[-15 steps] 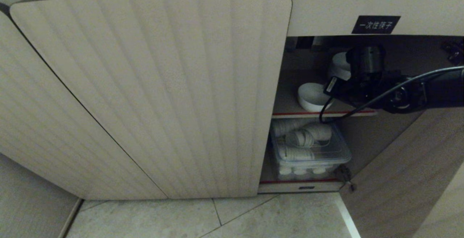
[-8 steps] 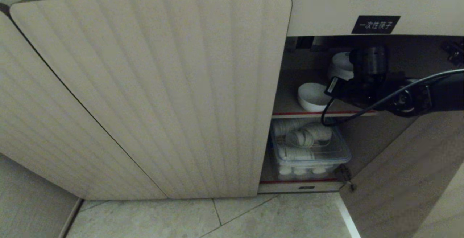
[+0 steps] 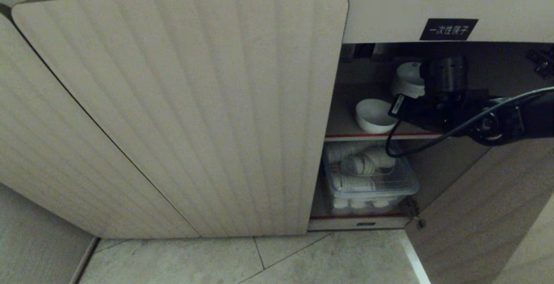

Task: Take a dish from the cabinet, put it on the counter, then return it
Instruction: Put it back into the cabinet, then close the cabinet door

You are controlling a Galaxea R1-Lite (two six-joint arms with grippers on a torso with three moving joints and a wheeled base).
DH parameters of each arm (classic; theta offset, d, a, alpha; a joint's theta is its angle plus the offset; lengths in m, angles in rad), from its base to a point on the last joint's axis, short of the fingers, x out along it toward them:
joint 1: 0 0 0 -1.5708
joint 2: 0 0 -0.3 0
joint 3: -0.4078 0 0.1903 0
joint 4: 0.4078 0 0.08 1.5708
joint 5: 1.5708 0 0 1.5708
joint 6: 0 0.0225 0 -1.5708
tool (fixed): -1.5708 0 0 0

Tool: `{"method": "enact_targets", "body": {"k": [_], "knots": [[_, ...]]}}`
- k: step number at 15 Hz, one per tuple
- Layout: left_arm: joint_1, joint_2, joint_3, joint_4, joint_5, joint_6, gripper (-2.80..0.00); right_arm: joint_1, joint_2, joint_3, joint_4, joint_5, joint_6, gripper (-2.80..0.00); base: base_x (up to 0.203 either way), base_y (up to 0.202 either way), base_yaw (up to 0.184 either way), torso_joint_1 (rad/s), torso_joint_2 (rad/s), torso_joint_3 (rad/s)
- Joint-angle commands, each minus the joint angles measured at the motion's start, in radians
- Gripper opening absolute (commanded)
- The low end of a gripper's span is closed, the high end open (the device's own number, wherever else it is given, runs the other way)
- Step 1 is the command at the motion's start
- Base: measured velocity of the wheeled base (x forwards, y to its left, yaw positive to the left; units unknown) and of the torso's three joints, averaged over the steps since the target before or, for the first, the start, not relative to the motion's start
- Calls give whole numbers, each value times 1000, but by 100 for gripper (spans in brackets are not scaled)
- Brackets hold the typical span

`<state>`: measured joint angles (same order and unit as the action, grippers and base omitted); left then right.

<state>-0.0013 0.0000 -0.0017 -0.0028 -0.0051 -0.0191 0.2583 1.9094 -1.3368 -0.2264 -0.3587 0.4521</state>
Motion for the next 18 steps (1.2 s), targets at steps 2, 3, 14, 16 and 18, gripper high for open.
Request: {"method": "enact_targets", "body": {"k": [2, 3, 14, 16, 18], "knots": [[0, 0, 0, 0, -1, -1, -280, 5, -28, 34, -2, -1, -10, -280, 0, 0, 0, 0, 0, 0], [1, 0, 0, 0, -1, -1, -280, 6, -37, 44, -2, -2, -12, -280, 0, 0, 0, 0, 0, 0], [0, 0, 0, 0, -1, -1, -280, 9, -161, 203, -1, 0, -51, -280, 0, 0, 0, 0, 0, 0], [0, 0, 0, 0, 1, -1, -280, 9, -193, 242, -2, 1, -64, -280, 0, 0, 0, 0, 0, 0], [0, 0, 0, 0, -1, -1, -280, 9, -224, 278, -2, 1, -64, -280, 0, 0, 0, 0, 0, 0]]}}
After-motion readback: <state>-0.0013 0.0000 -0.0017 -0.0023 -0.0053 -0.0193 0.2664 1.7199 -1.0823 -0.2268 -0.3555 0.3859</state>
